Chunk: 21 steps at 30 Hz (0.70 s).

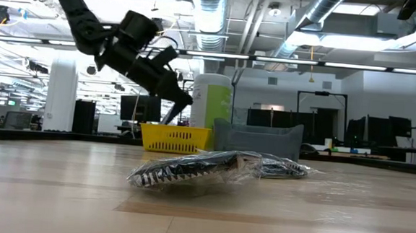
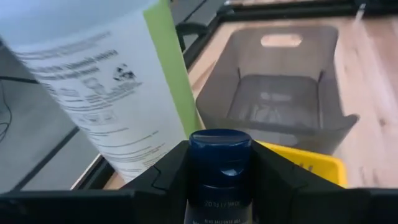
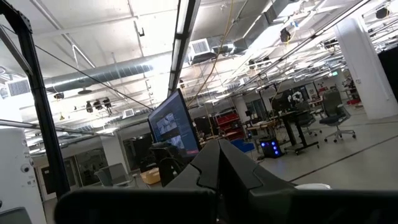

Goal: Pick & Place Travel size toiletries
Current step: Put the dark blue shaving cream into the yellow basket, then put the hairbrush into the gray bin

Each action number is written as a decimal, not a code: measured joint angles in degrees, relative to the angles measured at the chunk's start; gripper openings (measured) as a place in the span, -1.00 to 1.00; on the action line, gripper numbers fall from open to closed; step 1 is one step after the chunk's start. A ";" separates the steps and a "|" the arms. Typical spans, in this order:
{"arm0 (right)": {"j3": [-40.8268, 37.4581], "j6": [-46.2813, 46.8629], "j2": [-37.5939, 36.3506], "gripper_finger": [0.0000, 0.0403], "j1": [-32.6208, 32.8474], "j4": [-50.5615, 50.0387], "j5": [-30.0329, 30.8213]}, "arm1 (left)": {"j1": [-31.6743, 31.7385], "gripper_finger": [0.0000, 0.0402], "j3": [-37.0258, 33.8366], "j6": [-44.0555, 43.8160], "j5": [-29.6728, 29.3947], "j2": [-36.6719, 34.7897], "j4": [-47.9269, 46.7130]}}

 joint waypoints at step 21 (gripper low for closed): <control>0.00 0.00 0.00 -1.00 0.01 0.19 0.29 | -1.57 0.19 1.84 8.71 0.63 4.12 -3.25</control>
